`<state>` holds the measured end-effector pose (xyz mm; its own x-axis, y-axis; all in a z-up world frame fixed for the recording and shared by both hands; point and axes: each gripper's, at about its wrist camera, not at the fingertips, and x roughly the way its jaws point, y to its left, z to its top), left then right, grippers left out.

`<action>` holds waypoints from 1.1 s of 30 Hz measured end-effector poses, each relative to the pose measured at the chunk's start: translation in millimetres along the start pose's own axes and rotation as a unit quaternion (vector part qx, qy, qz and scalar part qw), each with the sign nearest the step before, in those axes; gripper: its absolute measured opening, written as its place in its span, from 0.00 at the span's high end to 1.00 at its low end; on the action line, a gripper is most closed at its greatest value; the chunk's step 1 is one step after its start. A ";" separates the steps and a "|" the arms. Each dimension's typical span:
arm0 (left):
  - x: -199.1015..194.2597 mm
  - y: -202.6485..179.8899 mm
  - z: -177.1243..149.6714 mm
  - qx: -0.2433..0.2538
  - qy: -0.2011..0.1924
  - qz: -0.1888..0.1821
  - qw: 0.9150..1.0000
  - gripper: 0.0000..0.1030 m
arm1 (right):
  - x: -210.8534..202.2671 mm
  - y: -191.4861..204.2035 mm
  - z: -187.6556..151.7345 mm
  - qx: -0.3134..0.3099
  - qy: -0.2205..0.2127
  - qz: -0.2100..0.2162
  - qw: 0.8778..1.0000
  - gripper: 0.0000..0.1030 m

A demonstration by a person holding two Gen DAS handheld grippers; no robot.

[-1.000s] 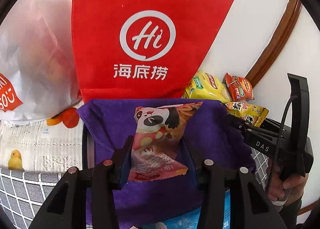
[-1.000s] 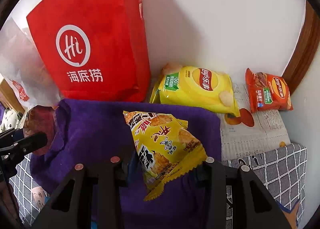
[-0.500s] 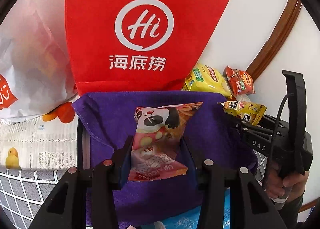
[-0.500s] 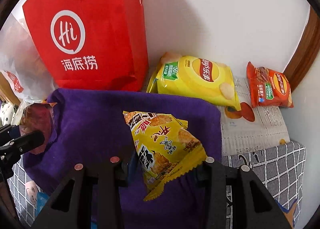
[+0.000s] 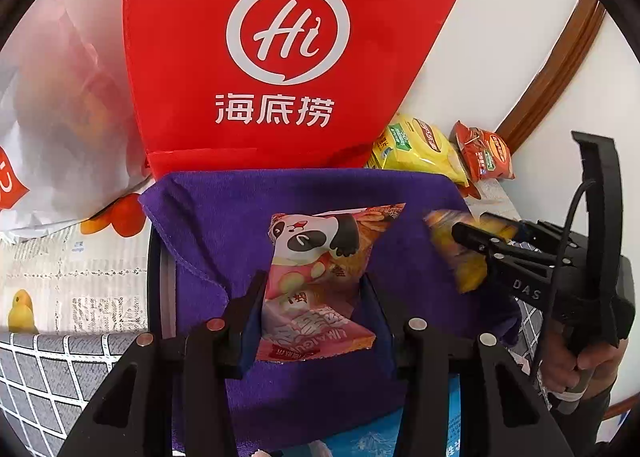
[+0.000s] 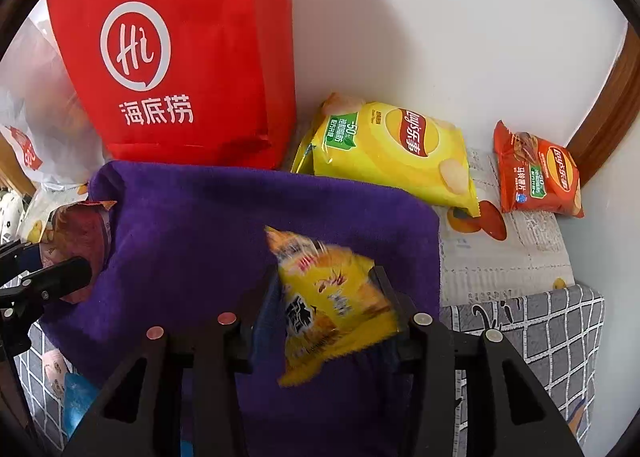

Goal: Organize snacks
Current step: 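Open right tool to drop yellow packet onto purple towel, then lower pink panda packet onto purple towel and open left tool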

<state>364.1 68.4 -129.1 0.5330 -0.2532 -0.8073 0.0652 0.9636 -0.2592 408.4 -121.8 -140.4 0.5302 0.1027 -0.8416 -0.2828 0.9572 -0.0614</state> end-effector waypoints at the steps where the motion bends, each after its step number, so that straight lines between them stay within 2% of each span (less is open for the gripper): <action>1: 0.4 -0.3 0.0 0.000 0.000 0.000 1.000 0.57 | -3.2 -0.5 0.3 0.000 -0.005 -0.001 1.000 0.56; 5: 3.0 -1.5 -0.4 0.001 0.005 -0.003 1.000 0.57 | -18.7 -3.7 2.5 0.005 -0.034 0.002 0.999 0.45; 12: 6.3 -3.6 -2.4 0.007 0.011 -0.003 1.000 0.57 | -30.7 -2.4 4.1 0.006 -0.052 0.006 0.999 0.45; 33: 6.4 -5.2 -2.1 0.014 0.010 -0.004 1.000 0.57 | -33.2 4.2 2.9 0.001 -0.049 0.014 0.999 0.44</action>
<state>365.4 61.6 -134.1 0.5155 -0.2625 -0.8157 0.0932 0.9634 -0.2512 391.9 -120.4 -111.2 0.5977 0.1552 -0.7866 -0.2966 0.9543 -0.0371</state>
